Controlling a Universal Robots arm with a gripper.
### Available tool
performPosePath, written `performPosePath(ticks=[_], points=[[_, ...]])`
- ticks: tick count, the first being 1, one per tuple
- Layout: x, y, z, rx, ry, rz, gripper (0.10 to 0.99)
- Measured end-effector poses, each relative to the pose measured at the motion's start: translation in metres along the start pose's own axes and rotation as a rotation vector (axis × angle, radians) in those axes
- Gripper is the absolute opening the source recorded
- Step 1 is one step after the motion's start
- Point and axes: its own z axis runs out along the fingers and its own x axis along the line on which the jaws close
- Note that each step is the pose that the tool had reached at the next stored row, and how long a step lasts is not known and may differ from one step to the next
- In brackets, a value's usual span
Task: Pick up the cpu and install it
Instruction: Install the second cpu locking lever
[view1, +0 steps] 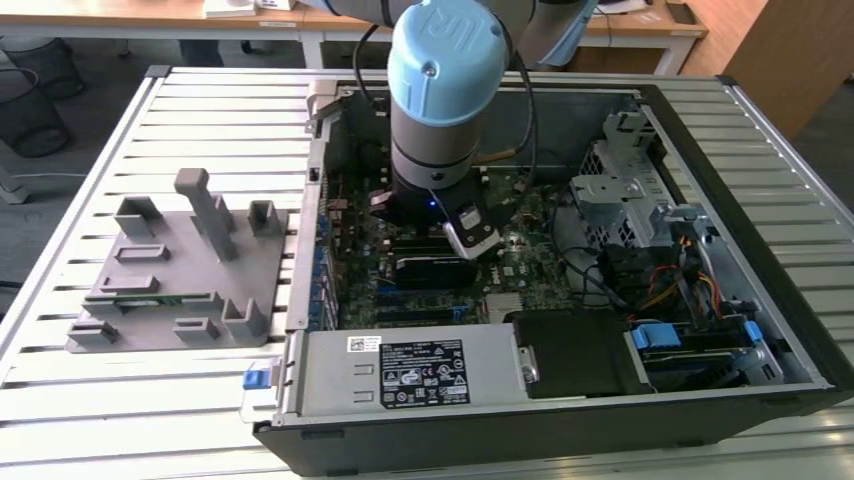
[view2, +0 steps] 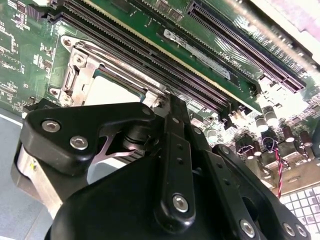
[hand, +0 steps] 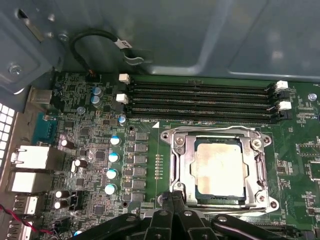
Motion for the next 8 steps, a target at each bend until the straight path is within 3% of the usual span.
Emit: performPosePath(ticks=[8], points=[[0.0010,-0.0009,0.0021,-0.003,-0.0001,0.000,0.106]])
